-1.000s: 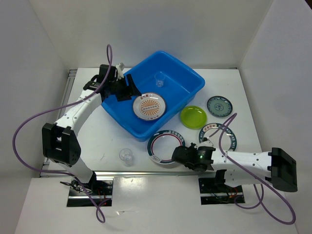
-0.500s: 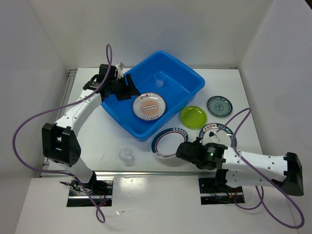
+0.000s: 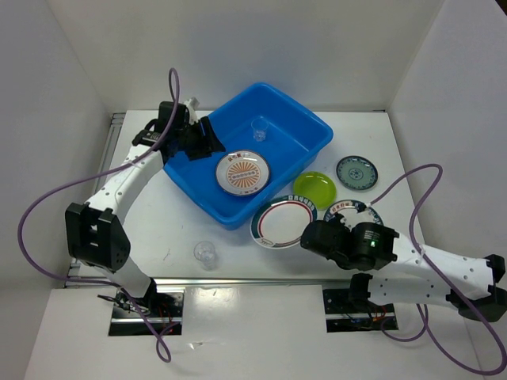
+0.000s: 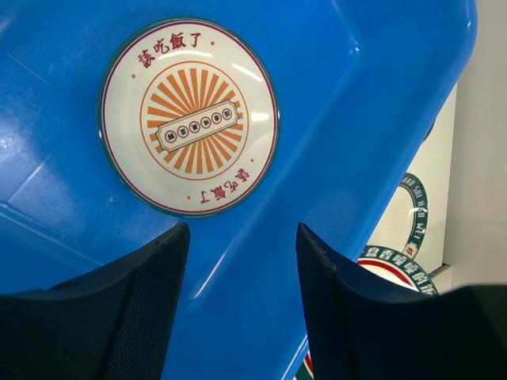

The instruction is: Place the mixed dishes into the plastic bin

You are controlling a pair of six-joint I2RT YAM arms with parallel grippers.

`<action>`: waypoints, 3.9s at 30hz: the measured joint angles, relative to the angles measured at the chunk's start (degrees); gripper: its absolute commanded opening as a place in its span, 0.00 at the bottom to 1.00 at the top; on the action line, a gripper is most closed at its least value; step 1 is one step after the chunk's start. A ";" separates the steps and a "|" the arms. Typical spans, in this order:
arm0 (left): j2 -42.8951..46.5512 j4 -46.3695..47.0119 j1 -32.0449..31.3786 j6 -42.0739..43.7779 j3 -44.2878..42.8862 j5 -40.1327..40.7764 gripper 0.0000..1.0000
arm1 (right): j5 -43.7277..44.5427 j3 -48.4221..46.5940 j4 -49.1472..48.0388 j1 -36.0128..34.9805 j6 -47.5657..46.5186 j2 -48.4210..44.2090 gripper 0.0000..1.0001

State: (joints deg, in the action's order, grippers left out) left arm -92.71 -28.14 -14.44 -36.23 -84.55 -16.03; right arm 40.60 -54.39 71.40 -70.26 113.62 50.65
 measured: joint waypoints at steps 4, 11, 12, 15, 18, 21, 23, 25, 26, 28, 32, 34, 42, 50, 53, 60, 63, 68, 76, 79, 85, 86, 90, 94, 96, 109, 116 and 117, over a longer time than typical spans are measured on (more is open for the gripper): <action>0.87 -0.39 0.33 -0.02 -0.02 0.52 0.64 | -1.07 -0.02 1.81 0.00 -0.11 0.31 0.01; 1.73 -0.50 0.55 -0.02 -0.09 1.25 0.64 | -2.25 -2.84 2.99 0.00 -0.24 0.55 0.01; 1.79 -0.52 0.55 -0.02 -0.09 1.25 0.64 | -2.58 -3.56 3.13 0.00 -0.52 0.66 0.01; 1.79 -0.59 0.55 -0.02 -0.09 1.29 0.64 | -4.15 -6.69 3.39 0.00 -2.58 1.68 0.01; 1.81 -0.59 0.55 -0.02 -0.09 1.31 0.64 | -6.27 -9.03 2.97 0.00 -5.73 2.27 0.01; 1.81 -0.59 0.55 -0.02 -0.07 1.33 0.64 | -9.07 -10.01 2.89 0.00 -9.16 1.90 0.01; 1.90 -0.52 0.55 -0.02 0.13 1.46 0.64 | -11.26 -10.82 3.15 0.00 -11.56 1.79 0.01; 2.05 -0.59 0.55 0.00 0.48 1.64 0.64 | -13.57 -12.02 3.45 0.00 -14.01 1.64 0.01; 2.16 -0.61 0.55 -0.02 0.63 1.73 0.64 | -14.62 -12.57 3.48 0.00 -14.97 1.46 0.01; 2.49 -0.66 0.55 -0.02 1.01 1.84 0.64 | -17.03 -13.88 3.56 0.00 -17.05 0.81 0.01; 3.26 -0.68 0.68 -0.02 1.81 2.27 0.64 | -21.20 -18.93 3.87 0.00 -20.55 -0.68 0.01; 3.69 -0.74 0.92 -0.02 2.38 2.29 0.64 | -22.32 -22.29 3.54 0.00 -22.16 -1.44 0.01; 4.96 -1.09 2.27 0.04 3.32 3.50 0.64 | -19.63 -25.42 -7.56 0.00 -29.55 -1.97 0.01; 5.46 -2.19 9.09 0.07 -1.46 6.08 0.67 | -11.56 -23.34 -23.15 5.64 -40.50 11.34 0.01; 6.51 -1.95 9.46 0.07 -1.77 6.36 0.67 | -10.84 -21.68 -27.89 12.20 -44.50 14.43 0.01; 7.50 -1.81 8.98 0.07 -1.66 5.64 0.67 | -12.81 -20.55 -35.47 27.98 -52.98 19.12 0.01; 7.52 -1.64 8.98 0.07 -1.53 4.96 0.67 | -14.86 -20.46 -39.36 33.09 -56.37 23.10 0.01; 7.52 -0.72 8.98 0.07 -0.44 3.91 0.67 | -19.02 -21.77 -43.58 37.94 -61.81 33.86 0.01; 7.50 -0.13 8.98 0.07 2.03 3.41 0.67 | -24.28 -25.40 -45.18 40.17 -67.08 48.43 0.01; 7.48 0.02 8.98 0.07 2.08 3.10 0.67 | -26.43 -27.78 -46.12 40.19 -68.15 51.87 0.01; 7.30 0.68 8.98 0.07 2.47 2.80 0.67 | -28.74 -31.06 -47.15 40.65 -69.51 55.56 0.01; 7.21 0.87 8.98 0.07 2.51 2.75 0.67 | -29.07 -31.61 -47.28 40.74 -69.75 56.08 0.01; 6.86 1.55 8.98 0.07 2.91 2.69 0.67 | -29.33 -32.76 -47.01 41.16 -70.84 58.58 0.01; 6.43 1.81 8.98 0.07 3.10 2.64 0.67 | -29.40 -35.39 -45.66 41.55 -72.26 62.66 0.03; 6.38 1.92 8.98 0.04 3.21 2.67 0.67 | -29.55 -37.29 -44.70 41.70 -73.07 64.85 0.04; 4.61 3.13 8.98 0.02 3.23 2.69 0.67 | -33.68 -45.09 -39.39 41.81 -78.84 72.22 0.46; 3.74 3.37 8.98 -0.04 3.23 2.71 0.67 | -34.95 -47.21 -34.38 41.92 -83.30 73.99 0.57; 3.74 3.34 8.98 -0.04 3.23 2.69 0.67 | -34.36 -47.63 -33.77 42.03 -83.76 73.72 0.57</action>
State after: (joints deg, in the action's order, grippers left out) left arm -88.97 -24.80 -5.45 -36.27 -81.32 -13.34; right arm 6.24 -102.02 37.63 -28.23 29.87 124.38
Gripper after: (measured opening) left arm 0.673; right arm 0.558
